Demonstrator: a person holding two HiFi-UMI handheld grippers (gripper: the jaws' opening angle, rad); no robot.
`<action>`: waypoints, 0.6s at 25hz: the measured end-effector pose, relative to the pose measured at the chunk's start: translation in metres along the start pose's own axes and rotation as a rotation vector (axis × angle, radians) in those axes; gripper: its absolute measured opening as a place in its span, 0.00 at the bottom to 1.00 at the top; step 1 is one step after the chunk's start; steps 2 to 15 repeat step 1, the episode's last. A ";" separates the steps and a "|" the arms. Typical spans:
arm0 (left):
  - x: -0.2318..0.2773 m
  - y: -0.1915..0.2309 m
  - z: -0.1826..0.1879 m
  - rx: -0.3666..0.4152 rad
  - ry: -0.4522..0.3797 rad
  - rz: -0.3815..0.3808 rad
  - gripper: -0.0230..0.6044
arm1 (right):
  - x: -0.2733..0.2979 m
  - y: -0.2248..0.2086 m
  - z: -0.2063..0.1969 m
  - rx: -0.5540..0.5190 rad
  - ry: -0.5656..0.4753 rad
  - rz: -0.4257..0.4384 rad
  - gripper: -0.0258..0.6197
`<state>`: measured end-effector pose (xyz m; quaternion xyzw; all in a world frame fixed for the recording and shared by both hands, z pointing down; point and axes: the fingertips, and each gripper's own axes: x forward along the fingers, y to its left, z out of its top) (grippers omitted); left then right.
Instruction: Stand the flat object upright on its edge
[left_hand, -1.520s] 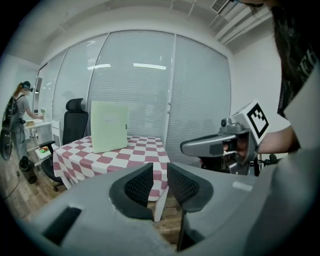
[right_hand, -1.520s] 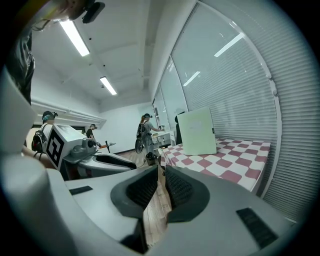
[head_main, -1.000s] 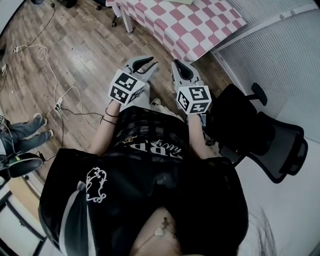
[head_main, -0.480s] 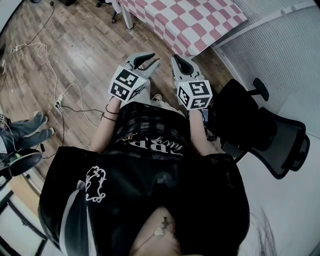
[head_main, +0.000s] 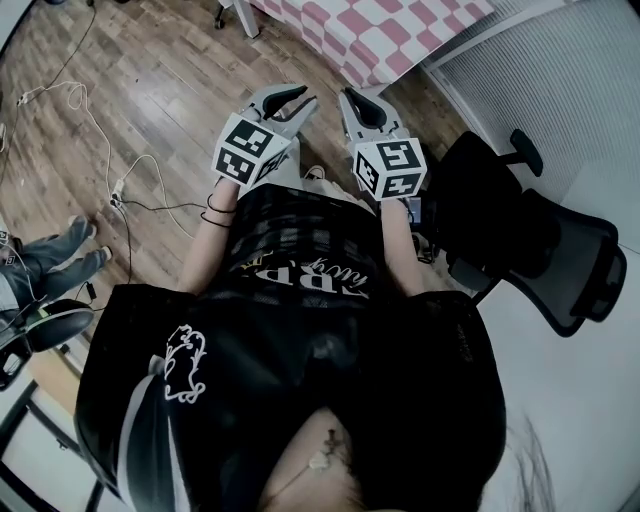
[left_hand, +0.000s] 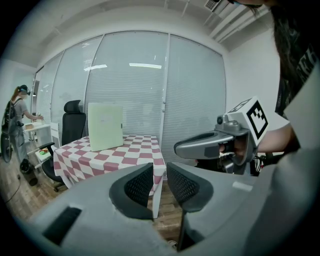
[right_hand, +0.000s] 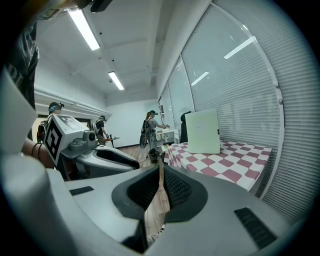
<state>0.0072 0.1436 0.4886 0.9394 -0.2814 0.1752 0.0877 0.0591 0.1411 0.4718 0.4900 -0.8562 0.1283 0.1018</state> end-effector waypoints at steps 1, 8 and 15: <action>0.000 0.000 0.000 0.001 0.001 -0.001 0.19 | 0.000 0.000 0.000 0.000 0.000 0.000 0.09; 0.000 0.000 0.000 0.001 0.001 -0.001 0.19 | 0.000 0.000 0.000 0.000 0.000 0.000 0.09; 0.000 0.000 0.000 0.001 0.001 -0.001 0.19 | 0.000 0.000 0.000 0.000 0.000 0.000 0.09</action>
